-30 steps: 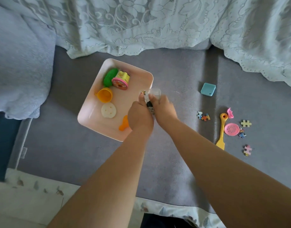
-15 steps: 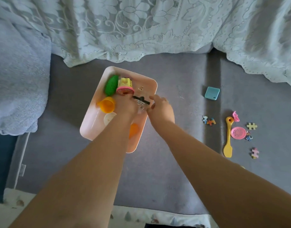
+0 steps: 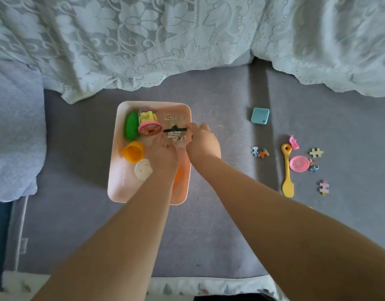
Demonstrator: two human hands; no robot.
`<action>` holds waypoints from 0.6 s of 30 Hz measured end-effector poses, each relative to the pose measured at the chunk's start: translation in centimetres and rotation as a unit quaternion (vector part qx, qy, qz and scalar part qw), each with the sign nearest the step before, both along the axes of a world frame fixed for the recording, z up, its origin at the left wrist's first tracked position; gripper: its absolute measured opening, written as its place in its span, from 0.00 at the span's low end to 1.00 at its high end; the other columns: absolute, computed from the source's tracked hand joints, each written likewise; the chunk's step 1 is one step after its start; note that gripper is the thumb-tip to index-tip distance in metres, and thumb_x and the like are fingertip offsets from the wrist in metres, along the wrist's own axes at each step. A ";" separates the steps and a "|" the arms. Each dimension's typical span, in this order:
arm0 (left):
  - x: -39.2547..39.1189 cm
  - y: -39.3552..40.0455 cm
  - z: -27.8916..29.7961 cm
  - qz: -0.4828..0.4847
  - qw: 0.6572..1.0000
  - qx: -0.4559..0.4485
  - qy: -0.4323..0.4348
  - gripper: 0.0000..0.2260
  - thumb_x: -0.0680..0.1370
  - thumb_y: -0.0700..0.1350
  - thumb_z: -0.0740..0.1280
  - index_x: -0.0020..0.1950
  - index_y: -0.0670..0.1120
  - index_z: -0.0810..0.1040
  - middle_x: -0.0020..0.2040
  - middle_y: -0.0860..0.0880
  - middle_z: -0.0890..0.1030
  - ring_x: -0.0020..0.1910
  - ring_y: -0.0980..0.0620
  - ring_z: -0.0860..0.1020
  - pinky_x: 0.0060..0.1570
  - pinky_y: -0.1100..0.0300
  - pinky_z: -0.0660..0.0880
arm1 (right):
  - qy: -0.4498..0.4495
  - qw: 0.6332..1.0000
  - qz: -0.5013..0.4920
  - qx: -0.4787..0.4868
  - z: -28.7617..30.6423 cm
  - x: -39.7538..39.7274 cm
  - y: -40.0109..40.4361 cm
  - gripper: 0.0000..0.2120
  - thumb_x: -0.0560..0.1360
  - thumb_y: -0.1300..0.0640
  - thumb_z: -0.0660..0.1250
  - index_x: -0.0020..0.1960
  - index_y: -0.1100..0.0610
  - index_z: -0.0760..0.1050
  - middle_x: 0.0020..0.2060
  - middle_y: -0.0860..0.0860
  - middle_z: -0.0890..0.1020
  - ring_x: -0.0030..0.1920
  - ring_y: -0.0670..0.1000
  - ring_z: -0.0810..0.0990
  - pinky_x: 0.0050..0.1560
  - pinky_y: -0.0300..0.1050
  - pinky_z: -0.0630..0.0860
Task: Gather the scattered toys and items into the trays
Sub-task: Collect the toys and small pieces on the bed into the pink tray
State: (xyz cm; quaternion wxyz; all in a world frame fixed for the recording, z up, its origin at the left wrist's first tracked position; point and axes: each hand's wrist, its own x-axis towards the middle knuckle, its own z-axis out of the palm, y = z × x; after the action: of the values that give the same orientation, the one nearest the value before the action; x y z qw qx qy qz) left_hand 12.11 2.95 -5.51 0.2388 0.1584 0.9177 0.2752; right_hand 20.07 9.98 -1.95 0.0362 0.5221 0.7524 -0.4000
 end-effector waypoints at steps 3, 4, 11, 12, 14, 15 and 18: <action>2.0 1.0 0.7 -0.017 0.999 0.006 0.034 0.12 0.80 0.46 0.59 0.56 0.43 0.78 0.53 0.42 0.81 0.53 0.40 0.77 0.54 0.54 0.72 | -0.023 0.999 -0.004 0.024 0.0 1.3 0.9 0.20 0.75 0.65 0.58 0.64 0.51 0.72 0.54 0.53 0.72 0.37 0.52 0.74 0.31 0.40 0.67; 2.6 1.5 1.1 -0.016 1.000 0.002 0.023 0.11 0.80 0.45 0.60 0.57 0.43 0.78 0.55 0.42 0.80 0.55 0.41 0.77 0.55 0.55 0.71 | -0.031 0.999 -0.004 0.033 0.0 1.9 1.2 0.19 0.75 0.64 0.59 0.64 0.51 0.72 0.54 0.53 0.72 0.37 0.52 0.74 0.31 0.40 0.67; 8.1 4.3 2.7 0.001 0.996 0.090 0.025 0.17 0.73 0.48 0.59 0.58 0.43 0.76 0.53 0.42 0.79 0.52 0.45 0.76 0.52 0.52 0.72 | -0.025 0.998 -0.014 0.047 0.6 7.3 3.6 0.23 0.76 0.63 0.59 0.67 0.44 0.70 0.57 0.50 0.74 0.49 0.54 0.79 0.46 0.48 0.76; 9.2 4.8 2.9 -0.016 0.995 0.090 0.043 0.15 0.73 0.46 0.60 0.58 0.43 0.76 0.53 0.42 0.79 0.52 0.44 0.76 0.52 0.52 0.72 | -0.018 0.998 -0.029 0.056 0.6 8.5 4.2 0.21 0.76 0.61 0.61 0.66 0.44 0.70 0.57 0.50 0.74 0.50 0.53 0.79 0.47 0.49 0.77; 11.3 5.6 3.5 -0.063 0.991 0.077 0.090 0.15 0.75 0.39 0.63 0.62 0.45 0.75 0.57 0.42 0.78 0.56 0.43 0.75 0.56 0.52 0.72 | -0.013 0.995 -0.069 0.071 0.4 10.8 5.3 0.16 0.77 0.58 0.63 0.63 0.46 0.71 0.58 0.49 0.75 0.50 0.52 0.79 0.47 0.49 0.78; 11.8 5.9 3.6 -0.084 0.988 0.076 0.102 0.17 0.76 0.38 0.63 0.64 0.46 0.74 0.58 0.43 0.77 0.57 0.44 0.75 0.57 0.52 0.72 | -0.016 0.993 -0.085 0.074 0.1 11.8 5.9 0.16 0.77 0.58 0.64 0.63 0.47 0.72 0.59 0.50 0.74 0.51 0.53 0.79 0.48 0.48 0.77; 13.8 7.9 3.6 -0.152 0.980 0.081 0.098 0.20 0.76 0.36 0.62 0.67 0.49 0.73 0.58 0.44 0.76 0.55 0.44 0.75 0.53 0.53 0.72 | -0.042 0.988 -0.130 0.077 -1.1 15.9 8.0 0.19 0.74 0.63 0.61 0.63 0.51 0.74 0.60 0.54 0.74 0.57 0.58 0.75 0.52 0.47 0.72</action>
State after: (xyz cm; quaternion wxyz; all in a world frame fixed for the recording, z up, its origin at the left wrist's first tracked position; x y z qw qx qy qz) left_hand 25.96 10.85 -1.89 0.1730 0.3409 0.8765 0.2926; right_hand 35.96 17.97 -3.08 -0.0249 0.6333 0.7041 -0.3201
